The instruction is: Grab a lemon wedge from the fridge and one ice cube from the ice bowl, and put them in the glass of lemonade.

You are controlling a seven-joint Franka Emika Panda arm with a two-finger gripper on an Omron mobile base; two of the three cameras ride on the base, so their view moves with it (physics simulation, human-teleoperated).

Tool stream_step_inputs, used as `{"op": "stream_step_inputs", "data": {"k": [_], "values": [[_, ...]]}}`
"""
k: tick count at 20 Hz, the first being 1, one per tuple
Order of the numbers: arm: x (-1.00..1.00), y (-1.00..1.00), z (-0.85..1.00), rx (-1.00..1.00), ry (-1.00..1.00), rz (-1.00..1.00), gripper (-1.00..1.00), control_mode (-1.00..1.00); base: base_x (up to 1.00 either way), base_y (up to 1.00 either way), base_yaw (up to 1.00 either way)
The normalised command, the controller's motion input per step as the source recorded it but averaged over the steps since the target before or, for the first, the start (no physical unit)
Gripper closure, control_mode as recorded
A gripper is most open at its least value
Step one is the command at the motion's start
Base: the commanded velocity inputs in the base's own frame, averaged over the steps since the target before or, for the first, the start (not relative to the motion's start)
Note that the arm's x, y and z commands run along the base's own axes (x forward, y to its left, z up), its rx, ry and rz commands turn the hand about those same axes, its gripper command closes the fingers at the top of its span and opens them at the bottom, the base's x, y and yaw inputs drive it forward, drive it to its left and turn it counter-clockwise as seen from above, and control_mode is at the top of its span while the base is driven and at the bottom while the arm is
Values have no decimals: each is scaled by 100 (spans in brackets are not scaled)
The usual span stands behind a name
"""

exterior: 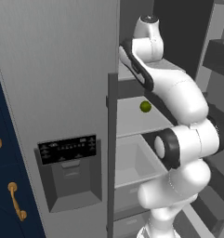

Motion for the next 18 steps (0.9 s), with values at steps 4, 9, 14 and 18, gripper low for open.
{"op": "stream_step_inputs", "data": {"k": [4,9,14,18], "values": [[-100,0,-82,0,0,-7,100,-100,0,0,0],[-100,0,-14,1,11,-2,100,-100,0,0,0],[-100,31,43,0,46,0,100,-100,0,0,0],[-100,41,48,0,58,-4,100,-100,0,0,0]]}}
